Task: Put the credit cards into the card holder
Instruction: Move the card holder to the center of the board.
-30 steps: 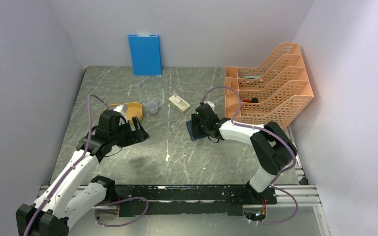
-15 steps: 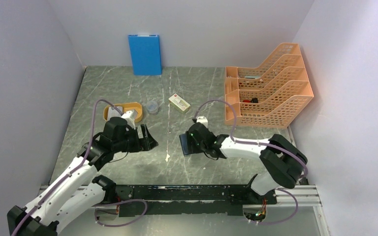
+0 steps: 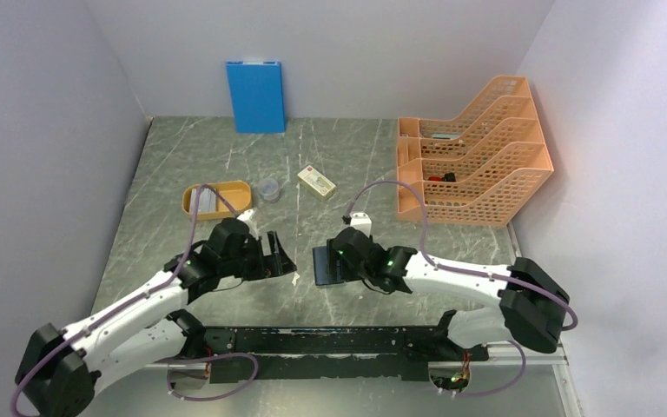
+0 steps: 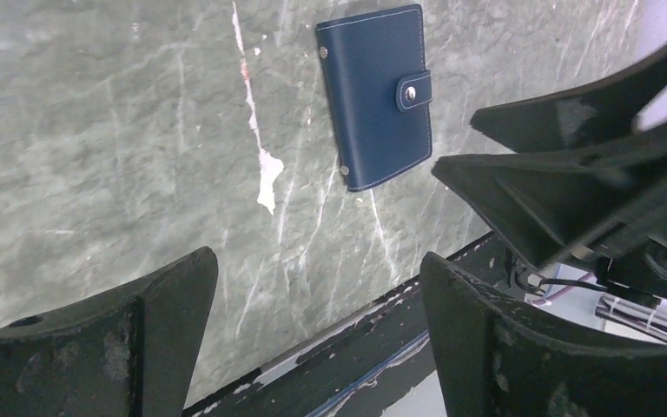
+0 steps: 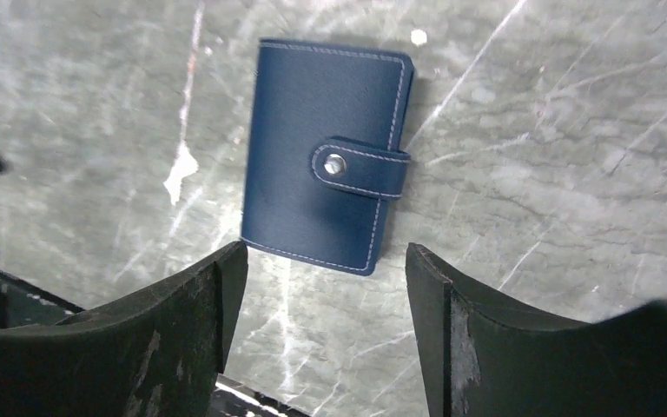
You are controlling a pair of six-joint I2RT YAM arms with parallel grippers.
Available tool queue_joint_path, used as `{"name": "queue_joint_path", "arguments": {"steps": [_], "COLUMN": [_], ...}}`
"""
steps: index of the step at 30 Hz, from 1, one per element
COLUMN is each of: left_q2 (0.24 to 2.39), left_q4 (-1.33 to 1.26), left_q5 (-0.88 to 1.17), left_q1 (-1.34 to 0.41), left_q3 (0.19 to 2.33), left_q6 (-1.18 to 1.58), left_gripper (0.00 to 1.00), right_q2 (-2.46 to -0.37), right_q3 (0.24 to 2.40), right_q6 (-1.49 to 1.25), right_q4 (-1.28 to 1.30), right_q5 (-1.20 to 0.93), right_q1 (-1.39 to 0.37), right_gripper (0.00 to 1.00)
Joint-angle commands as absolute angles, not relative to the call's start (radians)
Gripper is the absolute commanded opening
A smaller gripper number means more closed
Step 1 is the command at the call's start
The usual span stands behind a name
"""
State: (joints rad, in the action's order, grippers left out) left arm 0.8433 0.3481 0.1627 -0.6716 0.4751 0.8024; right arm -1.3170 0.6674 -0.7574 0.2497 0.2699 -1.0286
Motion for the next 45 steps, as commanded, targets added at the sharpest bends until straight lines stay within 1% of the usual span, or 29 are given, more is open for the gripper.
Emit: {"name": "queue_joint_path", "arguments": {"steps": [1,6,9,11,18,23,30,38,45], "left_q2": [0.963,1.133,1.209,1.248,1.388,1.468,1.555,1.606,1.636], "left_q4": [0.169,0.086,0.020,-0.018,-0.093,-0.099,-0.131,-0.143,-0.154], "left_q5": [0.167,0.160,0.162,0.158,0.169,0.151,0.135,0.123,0.119], "left_q1": [-0.708,-0.751,-0.765,-0.767,-0.769,-0.769,-0.769,-0.768,-0.768], "left_q3": [0.521,0.582,0.588,0.586,0.635,0.670,0.665,0.647,0.628], "left_q6": [0.856,0.883,0.913,0.936,0.956,0.955,0.984,0.978,0.979], "left_gripper": [0.88,0.82,0.75,0.71,0.57,0.50,0.43,0.35,0.25], "right_q2": [-1.269,-1.309,-1.355,-1.380,-1.450,-1.484,-1.519,-1.563,-1.585], "right_q3": [0.721,0.759,0.788,0.802,0.834,0.826,0.840,0.851,0.860], "right_q6": [-0.715,-0.668,-0.650,-0.639,-0.625,-0.642,-0.645,-0.640,-0.623], "right_q4": [0.339,0.341,0.335,0.329,0.308,0.285,0.276,0.277,0.293], "right_q5": [0.350,0.380,0.392,0.393,0.399,0.391,0.393,0.392,0.405], "right_q1": [-1.030,-1.031,-1.031,-1.031,-1.027,-1.027,-1.028,-1.027,-1.028], "right_gripper": [0.68,0.56,0.50,0.47,0.47,0.47,0.51,0.51,0.51]}}
